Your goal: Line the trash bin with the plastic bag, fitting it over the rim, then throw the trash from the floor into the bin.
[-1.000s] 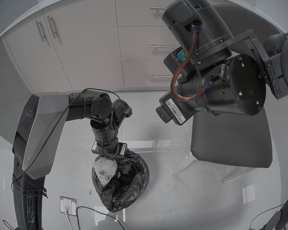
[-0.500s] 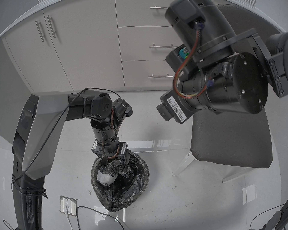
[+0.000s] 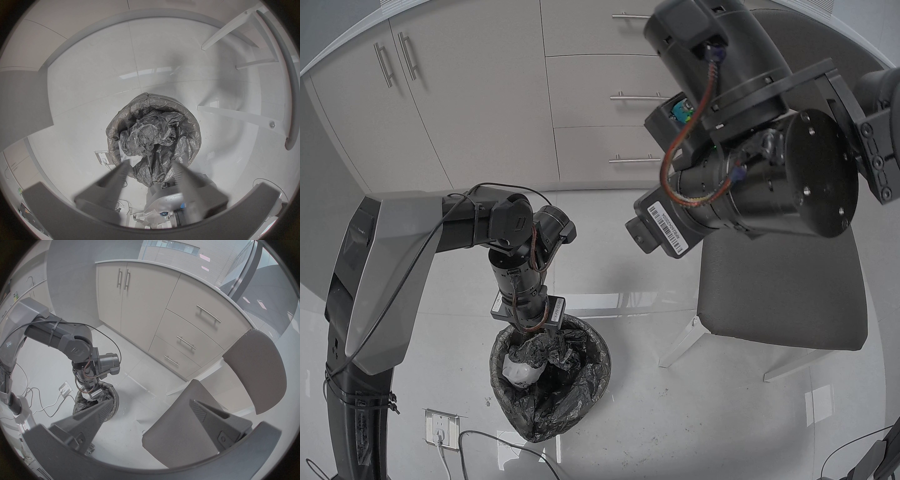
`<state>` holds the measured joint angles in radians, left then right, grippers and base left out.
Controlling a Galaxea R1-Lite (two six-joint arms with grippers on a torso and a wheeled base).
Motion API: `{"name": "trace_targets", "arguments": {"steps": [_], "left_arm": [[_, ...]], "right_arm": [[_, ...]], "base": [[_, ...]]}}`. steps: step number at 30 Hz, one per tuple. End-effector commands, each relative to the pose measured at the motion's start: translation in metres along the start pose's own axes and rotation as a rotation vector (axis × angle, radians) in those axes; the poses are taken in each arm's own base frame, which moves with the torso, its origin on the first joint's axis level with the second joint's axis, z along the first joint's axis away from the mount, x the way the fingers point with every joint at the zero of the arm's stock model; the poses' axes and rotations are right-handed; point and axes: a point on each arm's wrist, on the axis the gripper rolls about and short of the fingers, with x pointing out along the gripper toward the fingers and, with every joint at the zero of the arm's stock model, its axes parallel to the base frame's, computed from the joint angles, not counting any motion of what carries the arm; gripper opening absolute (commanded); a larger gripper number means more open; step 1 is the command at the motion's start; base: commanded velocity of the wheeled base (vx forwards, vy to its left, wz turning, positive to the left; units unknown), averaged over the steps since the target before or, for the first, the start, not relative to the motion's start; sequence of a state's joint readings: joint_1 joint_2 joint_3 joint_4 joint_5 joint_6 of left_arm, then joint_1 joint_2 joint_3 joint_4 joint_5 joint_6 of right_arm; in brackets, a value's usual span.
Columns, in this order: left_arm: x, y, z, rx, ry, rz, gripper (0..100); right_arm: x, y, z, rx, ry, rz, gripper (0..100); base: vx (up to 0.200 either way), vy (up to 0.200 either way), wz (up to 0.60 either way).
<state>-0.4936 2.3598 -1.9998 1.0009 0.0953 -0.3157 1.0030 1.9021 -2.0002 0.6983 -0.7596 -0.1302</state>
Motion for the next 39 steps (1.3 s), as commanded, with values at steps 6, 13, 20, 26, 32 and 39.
{"name": "trace_targets", "arguments": {"steps": [6, 13, 20, 26, 32, 39], "left_arm": [[0.010, 0.000, 0.000, 0.000, 0.019, 0.021, 0], [0.051, 0.005, 0.002, 0.008, 0.056, 0.206, 0], [0.062, 0.007, 0.003, -0.043, 0.066, 0.210, 0], [0.072, 0.010, 0.009, -0.120, 0.033, 0.178, 0], [0.084, 0.010, 0.008, -0.121, 0.057, 0.177, 0], [0.105, 0.007, 0.010, -0.140, 0.047, 0.175, 0]], "right_arm": [[0.002, 0.000, 0.000, 0.001, 0.001, -0.002, 100], [0.005, -0.002, 0.000, 0.013, 0.000, -0.010, 100], [0.008, 0.001, 0.000, 0.011, 0.000, 0.020, 100], [0.010, 0.003, 0.000, 0.007, 0.003, 0.031, 100], [0.015, 0.007, 0.002, 0.018, -0.010, 0.028, 100], [0.021, 0.013, 0.001, 0.008, 0.000, 0.042, 100]], "base": [[0.000, 0.000, 0.00], [0.000, 0.000, 0.00], [0.000, 0.000, 0.00], [0.000, 0.000, 0.00], [0.000, 0.000, 0.00], [0.000, 0.000, 0.00]]}}
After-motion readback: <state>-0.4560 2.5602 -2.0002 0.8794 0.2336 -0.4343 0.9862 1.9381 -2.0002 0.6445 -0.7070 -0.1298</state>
